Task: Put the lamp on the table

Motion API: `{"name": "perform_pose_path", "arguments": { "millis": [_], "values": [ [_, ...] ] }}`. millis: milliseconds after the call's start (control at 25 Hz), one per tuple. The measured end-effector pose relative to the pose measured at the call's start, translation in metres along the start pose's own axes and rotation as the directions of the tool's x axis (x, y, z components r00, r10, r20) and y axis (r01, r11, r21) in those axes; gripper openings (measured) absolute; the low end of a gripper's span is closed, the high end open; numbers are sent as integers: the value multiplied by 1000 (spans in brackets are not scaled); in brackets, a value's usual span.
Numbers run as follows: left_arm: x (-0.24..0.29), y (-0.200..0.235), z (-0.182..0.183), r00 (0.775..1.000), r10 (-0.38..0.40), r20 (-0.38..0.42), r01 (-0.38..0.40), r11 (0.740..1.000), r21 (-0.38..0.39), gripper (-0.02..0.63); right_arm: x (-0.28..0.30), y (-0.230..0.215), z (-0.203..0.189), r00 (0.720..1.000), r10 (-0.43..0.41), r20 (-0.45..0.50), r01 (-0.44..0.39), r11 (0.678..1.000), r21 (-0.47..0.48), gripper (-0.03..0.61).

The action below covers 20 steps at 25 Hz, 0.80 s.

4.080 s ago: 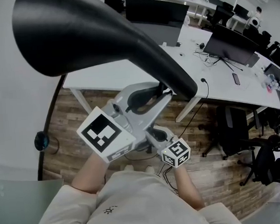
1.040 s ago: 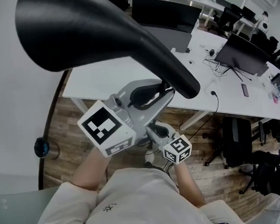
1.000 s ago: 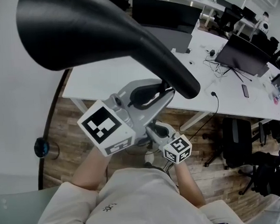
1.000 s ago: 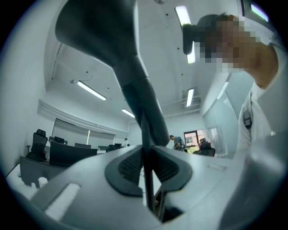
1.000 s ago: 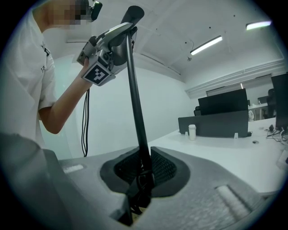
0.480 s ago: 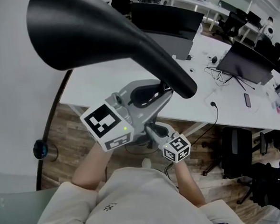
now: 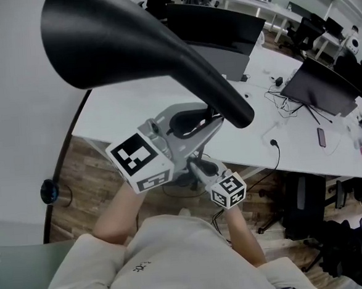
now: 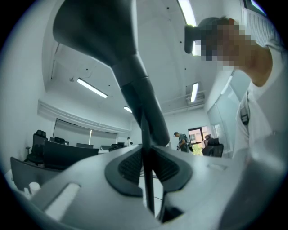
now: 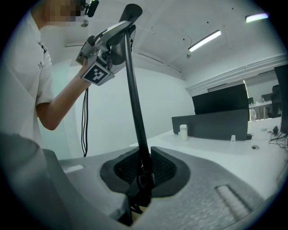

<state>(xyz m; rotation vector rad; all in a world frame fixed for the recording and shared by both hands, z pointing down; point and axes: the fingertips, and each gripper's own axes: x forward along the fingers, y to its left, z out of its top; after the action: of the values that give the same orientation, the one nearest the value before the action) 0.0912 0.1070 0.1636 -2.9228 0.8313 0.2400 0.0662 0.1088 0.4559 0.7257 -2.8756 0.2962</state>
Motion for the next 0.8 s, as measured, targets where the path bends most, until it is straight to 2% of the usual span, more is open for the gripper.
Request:
{"name": "perform_pose_path", "arguments": {
  "millis": [400,800],
  "values": [
    [29,14,-19,999,29,-21,-30,999,-26,40,-7,-34,-8,1000,9,-10,-9,1000,12,57],
    [42,19,-20,1000,15,-27,-16,999,-32,40,-11,-45,-5,1000,-2,-3,2,1000,21,57]
  ]
}}
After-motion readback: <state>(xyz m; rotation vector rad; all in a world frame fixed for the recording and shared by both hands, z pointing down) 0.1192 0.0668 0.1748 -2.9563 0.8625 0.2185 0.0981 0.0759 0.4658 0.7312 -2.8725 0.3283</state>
